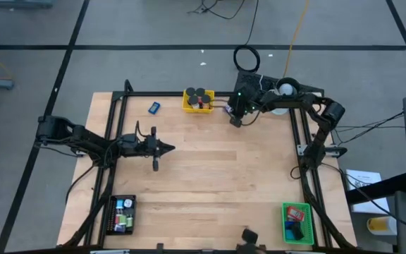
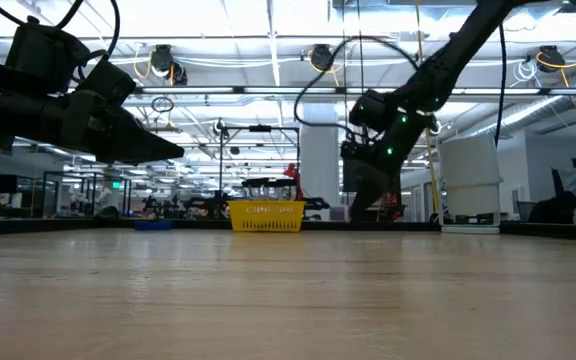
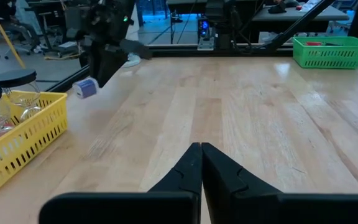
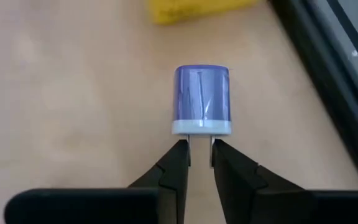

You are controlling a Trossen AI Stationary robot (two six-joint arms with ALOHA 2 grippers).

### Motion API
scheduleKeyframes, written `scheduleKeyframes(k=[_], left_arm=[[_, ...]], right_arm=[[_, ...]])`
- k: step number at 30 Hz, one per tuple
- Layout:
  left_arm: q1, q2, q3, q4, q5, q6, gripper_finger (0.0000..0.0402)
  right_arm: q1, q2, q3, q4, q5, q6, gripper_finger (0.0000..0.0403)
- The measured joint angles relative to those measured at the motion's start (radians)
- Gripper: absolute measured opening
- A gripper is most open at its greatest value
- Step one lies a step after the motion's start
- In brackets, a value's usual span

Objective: Pick & Place Office items
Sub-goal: Put the purple charger adapter into the black bin

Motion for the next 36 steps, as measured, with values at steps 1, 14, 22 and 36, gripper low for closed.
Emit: scheduleKeyframes(k=[1, 14, 22, 36], left_arm=[[0.0, 0.0, 0.0, 0.0, 0.0, 0.0, 0.0005], [0.0, 0.0, 0.0, 0.0, 0.0, -0.02, 0.0031], [0.0, 0.0, 0.0, 0.0, -0.002, -0.02, 0.0031], [0.0, 0.0, 0.0, -0.01, -0.002, -0.019, 0.0031]], right_arm=[[0.02, -0.015, 0.0, -0.014, 0.003, -0.001, 0.0058], [0.568, -0.077, 0.001, 0.071, 0.201, 0.068, 0.0059], [0.704, 0.189, 0.195, 0.177, 0.19, 0.131, 0.0059], [0.758, 0.345, 0.414, 0.069, 0.095, 0.16, 0.0059]])
